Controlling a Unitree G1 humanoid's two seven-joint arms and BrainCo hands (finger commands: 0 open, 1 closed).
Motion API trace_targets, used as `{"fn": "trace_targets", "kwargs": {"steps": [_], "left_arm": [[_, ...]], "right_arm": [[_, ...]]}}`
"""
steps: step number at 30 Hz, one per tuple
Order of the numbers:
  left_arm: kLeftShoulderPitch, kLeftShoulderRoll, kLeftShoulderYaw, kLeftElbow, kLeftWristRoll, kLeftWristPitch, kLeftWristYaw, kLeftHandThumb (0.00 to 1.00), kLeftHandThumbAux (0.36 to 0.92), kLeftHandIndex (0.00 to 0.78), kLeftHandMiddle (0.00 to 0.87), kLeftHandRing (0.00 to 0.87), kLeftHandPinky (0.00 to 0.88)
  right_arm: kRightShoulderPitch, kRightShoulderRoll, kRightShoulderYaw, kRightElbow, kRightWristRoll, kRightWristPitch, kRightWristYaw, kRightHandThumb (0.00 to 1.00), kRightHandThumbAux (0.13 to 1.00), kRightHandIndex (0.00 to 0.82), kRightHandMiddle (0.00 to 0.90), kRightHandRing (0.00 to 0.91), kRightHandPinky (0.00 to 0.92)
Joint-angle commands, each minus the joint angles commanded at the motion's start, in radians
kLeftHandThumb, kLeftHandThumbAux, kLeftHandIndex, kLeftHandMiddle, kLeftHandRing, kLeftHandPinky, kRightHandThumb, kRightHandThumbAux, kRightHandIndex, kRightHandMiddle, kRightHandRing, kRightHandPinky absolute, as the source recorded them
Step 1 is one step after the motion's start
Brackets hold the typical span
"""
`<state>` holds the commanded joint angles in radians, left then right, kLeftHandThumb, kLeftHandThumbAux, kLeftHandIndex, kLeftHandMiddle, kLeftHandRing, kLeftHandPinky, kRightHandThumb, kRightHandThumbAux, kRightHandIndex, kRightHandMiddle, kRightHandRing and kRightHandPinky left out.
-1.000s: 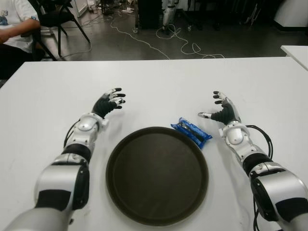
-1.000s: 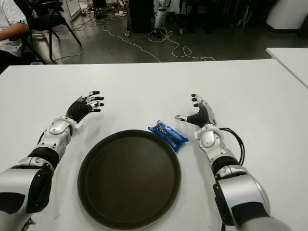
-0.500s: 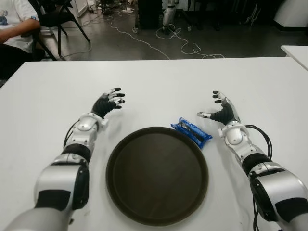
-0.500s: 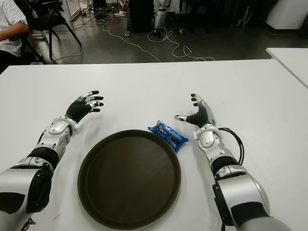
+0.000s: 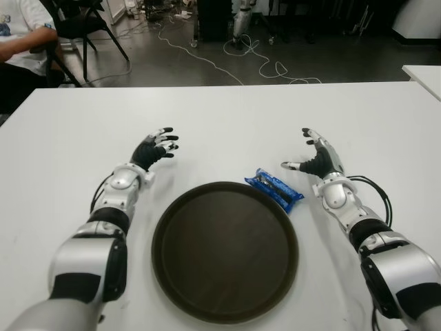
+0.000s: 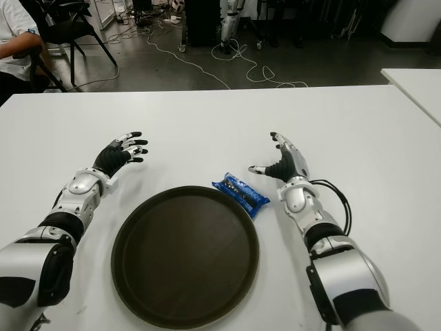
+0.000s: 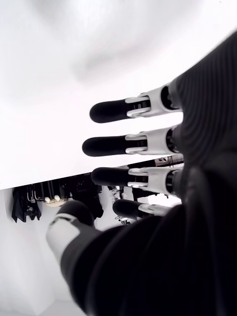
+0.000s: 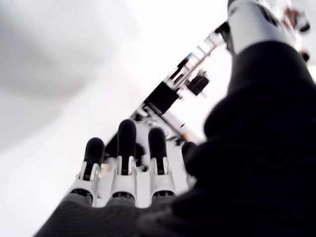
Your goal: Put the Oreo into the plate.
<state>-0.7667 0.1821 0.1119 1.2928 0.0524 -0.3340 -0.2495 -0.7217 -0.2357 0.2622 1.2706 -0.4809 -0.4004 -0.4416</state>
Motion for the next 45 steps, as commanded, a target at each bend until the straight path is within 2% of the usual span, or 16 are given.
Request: {"fn": "trace_targets", "kwargs": {"steps": [9,18,24,29,33,37,41,45], "left_arm": [[0.003,0.000,0.005,0.001,-0.007,0.003,-0.005,0.000,0.649,0.156,0.230,0.250,0.268],[-0.002,0.003,0.001,0.003,-0.001,0.027,0.008,0.000,0.682,0.148,0.220,0.240,0.262],[-0.001,0.004,0.006,0.001,-0.009,0.030,-0.003,0.000,0.678,0.149,0.220,0.235,0.251],[0.000,0.005,0.009,0.000,-0.011,0.033,-0.007,0.000,0.679,0.146,0.222,0.235,0.254],[0.000,0.005,0.010,0.000,-0.012,0.033,-0.008,0.000,0.670,0.142,0.225,0.240,0.261],[0.001,0.004,0.012,-0.001,-0.013,0.031,-0.009,0.000,0.681,0.139,0.227,0.244,0.270],[0.001,0.005,0.012,-0.001,-0.012,0.028,-0.012,0.000,0.674,0.132,0.221,0.242,0.270],[0.000,0.005,0.010,-0.002,-0.010,0.028,-0.013,0.000,0.685,0.128,0.210,0.230,0.249]], "right_arm": [[0.006,-0.023,0.064,-0.047,-0.078,0.032,-0.068,0.000,0.720,0.106,0.145,0.160,0.149],[0.061,-0.059,0.088,-0.278,-0.120,0.116,-0.040,0.000,0.686,0.086,0.131,0.138,0.100],[0.136,-0.098,0.080,-0.533,-0.136,0.256,0.078,0.000,0.672,0.091,0.132,0.128,0.086],[0.202,-0.127,0.077,-0.770,-0.166,0.424,0.237,0.000,0.659,0.093,0.123,0.114,0.070],[0.228,-0.162,0.083,-0.923,-0.188,0.525,0.384,0.000,0.649,0.091,0.115,0.104,0.061],[0.253,-0.215,0.092,-1.051,-0.212,0.578,0.530,0.000,0.640,0.105,0.125,0.109,0.068],[0.284,-0.256,0.096,-1.146,-0.234,0.599,0.619,0.000,0.639,0.119,0.142,0.122,0.073],[0.299,-0.274,0.095,-1.196,-0.251,0.611,0.663,0.000,0.644,0.130,0.158,0.135,0.072]]}}
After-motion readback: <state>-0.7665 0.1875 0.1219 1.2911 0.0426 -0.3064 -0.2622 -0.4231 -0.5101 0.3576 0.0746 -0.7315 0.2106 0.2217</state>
